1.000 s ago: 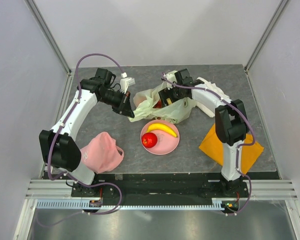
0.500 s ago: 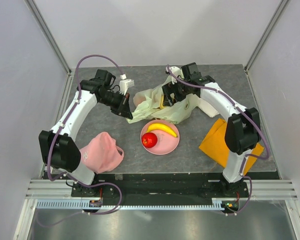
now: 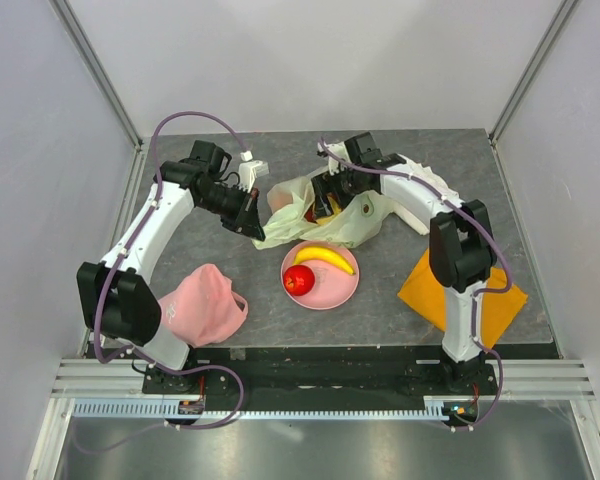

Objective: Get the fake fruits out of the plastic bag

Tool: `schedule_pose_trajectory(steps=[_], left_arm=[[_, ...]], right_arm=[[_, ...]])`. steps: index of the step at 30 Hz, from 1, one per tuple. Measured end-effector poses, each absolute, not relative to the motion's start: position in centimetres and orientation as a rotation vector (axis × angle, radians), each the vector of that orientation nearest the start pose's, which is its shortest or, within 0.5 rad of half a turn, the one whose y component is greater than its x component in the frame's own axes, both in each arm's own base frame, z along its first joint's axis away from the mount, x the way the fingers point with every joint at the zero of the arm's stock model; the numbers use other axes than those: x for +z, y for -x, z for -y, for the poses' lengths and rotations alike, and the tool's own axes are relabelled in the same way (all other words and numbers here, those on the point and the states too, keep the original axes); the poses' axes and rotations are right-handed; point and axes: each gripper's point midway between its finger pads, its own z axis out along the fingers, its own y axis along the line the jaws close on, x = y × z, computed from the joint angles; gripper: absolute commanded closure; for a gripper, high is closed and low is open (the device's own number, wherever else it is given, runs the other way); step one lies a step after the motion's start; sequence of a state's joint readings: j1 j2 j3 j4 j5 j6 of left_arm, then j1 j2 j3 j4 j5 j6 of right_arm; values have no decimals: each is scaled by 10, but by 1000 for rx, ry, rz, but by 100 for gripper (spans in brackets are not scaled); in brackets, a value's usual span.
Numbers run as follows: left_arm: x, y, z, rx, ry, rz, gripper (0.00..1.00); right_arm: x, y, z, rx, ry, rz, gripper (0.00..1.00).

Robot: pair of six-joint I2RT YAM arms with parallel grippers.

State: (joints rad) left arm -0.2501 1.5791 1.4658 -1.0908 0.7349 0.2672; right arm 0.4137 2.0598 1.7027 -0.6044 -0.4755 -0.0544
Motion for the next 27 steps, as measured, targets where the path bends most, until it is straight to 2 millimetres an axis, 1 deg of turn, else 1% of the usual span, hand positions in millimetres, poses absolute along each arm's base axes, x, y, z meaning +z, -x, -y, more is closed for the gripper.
schedule_pose_trajectory(steps=[1, 2, 4, 5, 7, 8, 10, 11, 13, 16, 17, 18, 19, 20, 21, 23, 24, 25, 26, 27], left_arm=[[198, -274, 183, -998, -845, -2468, 98], [197, -274, 183, -997, -845, -2469, 99], [197, -274, 183, -997, -846, -2469, 98], [197, -274, 183, -997, -846, -2469, 98], [197, -274, 183, -997, -846, -2469, 98], [197, -274, 183, -997, -846, -2469, 98], [198, -274, 183, -997, -846, -2468, 98], [198, -274, 183, -997, -846, -2468, 98], [198, -275, 183, -997, -846, -2466, 98], [201, -277, 184, -993, -848, -2455, 98], [203, -278, 184, -991, -849, -2449, 98], [204, -280, 184, -989, -850, -2444, 98], [205, -281, 185, -987, -851, -2439, 98], [206, -282, 185, -985, -852, -2434, 98], [207, -283, 185, -983, -853, -2429, 98], [210, -284, 186, -980, -854, -2421, 98], [210, -285, 186, -978, -855, -2416, 98], [210, -286, 186, -976, -856, -2413, 98], [211, -286, 186, -976, -856, -2412, 98], [210, -286, 186, -974, -856, -2412, 99]], right_arm=[[104, -418, -273, 748, 780, -2414, 16], [104, -417, -275, 751, 785, -2411, 21], [104, -415, -279, 751, 798, -2407, 26], [105, -414, -280, 747, 801, -2407, 30], [107, -413, -278, 728, 804, -2405, 33], [111, -413, -276, 716, 811, -2401, 35], [126, -410, -271, 694, 822, -2379, 36], [138, -409, -268, 686, 828, -2358, 36], [168, -403, -263, 676, 848, -2294, 36], [222, -391, -258, 678, 881, -2169, 36], [237, -386, -257, 683, 892, -2133, 36], [256, -379, -257, 687, 914, -2081, 37], [270, -371, -257, 693, 939, -2039, 37], [280, -363, -257, 696, 966, -2010, 37], [288, -351, -257, 700, 1015, -1977, 38], [289, -328, -260, 708, 1102, -1950, 38], [284, -316, -263, 716, 1153, -1938, 38], [275, -301, -265, 726, 1202, -1944, 38], [258, -284, -264, 739, 1258, -1963, 38], [252, -277, -266, 748, 1284, -1969, 38]])
